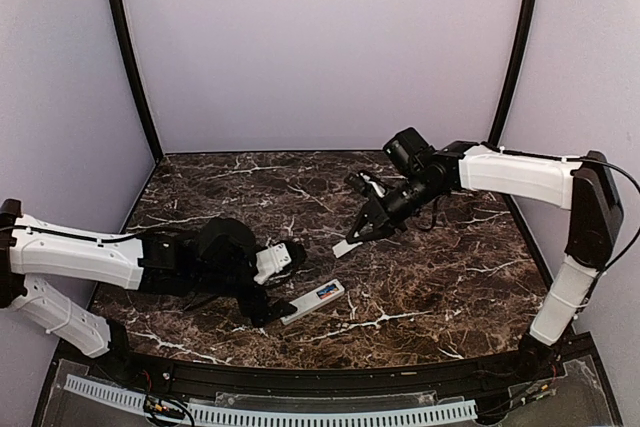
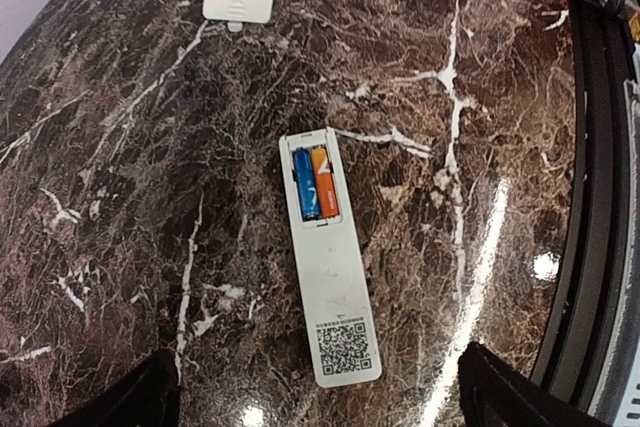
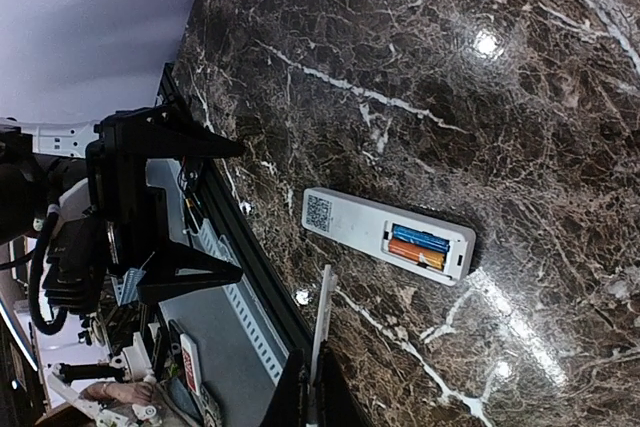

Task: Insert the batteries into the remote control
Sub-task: Move the remote control without the battery cover to the center of the board.

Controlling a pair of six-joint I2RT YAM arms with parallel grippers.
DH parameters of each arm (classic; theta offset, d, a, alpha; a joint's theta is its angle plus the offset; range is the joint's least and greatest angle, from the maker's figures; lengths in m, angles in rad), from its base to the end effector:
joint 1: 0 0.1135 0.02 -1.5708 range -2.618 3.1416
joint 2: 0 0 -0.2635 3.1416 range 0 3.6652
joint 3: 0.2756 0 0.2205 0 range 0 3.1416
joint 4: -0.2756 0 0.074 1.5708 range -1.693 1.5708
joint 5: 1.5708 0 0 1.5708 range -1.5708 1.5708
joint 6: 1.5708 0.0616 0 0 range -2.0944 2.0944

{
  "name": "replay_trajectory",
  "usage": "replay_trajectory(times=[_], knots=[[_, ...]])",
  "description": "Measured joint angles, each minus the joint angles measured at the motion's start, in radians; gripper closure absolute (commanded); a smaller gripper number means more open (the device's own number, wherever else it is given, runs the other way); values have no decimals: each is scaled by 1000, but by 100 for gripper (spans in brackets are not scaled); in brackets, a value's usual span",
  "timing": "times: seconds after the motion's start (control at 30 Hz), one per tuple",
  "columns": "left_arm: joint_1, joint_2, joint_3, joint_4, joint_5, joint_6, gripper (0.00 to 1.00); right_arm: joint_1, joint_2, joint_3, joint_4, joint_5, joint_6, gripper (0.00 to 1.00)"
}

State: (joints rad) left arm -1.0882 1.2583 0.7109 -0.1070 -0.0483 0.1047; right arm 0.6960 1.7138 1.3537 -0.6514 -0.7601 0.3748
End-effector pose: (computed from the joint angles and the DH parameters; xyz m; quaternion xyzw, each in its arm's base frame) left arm 0.1228 -0.2280 0.2225 0.4948 0.7478 -0.1897 0.4000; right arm 0.2339 0.2507 0.2551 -0.2438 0.8647 0.4374 0.0385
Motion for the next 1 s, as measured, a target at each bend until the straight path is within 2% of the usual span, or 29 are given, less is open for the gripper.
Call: replay_trajectory(times=[0.17, 0.43, 0.53, 1.0], knots=[[-3, 191, 79, -3, 18, 27, 1, -56, 24, -55, 2, -47, -51, 100], [2, 366, 124, 3, 7, 42, 1, -117, 23, -123, 33, -95, -95, 100], [6, 410, 146, 8, 18, 37, 4, -122, 23, -142, 45, -114, -110, 100], [44, 486, 183, 30, 134, 36, 55, -146, 23, -218, 98, -187, -131, 100]])
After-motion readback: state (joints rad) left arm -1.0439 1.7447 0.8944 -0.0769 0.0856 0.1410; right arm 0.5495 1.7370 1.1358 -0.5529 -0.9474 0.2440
